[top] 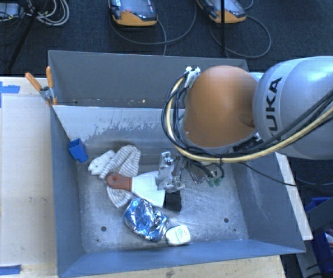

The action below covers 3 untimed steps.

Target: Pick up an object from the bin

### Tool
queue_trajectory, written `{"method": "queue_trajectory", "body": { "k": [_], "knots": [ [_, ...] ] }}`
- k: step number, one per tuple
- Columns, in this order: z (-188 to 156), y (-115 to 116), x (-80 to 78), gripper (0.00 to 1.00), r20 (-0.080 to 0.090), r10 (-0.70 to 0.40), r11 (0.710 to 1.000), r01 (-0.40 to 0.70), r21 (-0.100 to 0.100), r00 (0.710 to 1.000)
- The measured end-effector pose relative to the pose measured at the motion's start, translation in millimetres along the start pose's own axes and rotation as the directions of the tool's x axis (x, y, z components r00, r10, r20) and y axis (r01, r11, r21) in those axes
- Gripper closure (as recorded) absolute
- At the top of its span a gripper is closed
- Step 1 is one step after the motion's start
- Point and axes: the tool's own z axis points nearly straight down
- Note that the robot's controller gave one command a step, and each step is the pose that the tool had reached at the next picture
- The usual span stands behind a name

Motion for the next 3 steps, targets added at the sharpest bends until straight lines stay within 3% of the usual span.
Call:
{"method": "queue_trajectory", "body": {
  "k": [1,2,3],
  "knots": [
    [-12.1,1.7,-7.6,1.00,0.026,-0.004,1.000,0.004,0.003,1.000],
    [48.4,4.3,34.1,1.00,0.010,-0.051,0.999,0.051,0.002,0.999],
    [65.5,11.0,12.7,1.00,0.010,-0.109,0.994,0.109,0.002,0.994]
  ]
}}
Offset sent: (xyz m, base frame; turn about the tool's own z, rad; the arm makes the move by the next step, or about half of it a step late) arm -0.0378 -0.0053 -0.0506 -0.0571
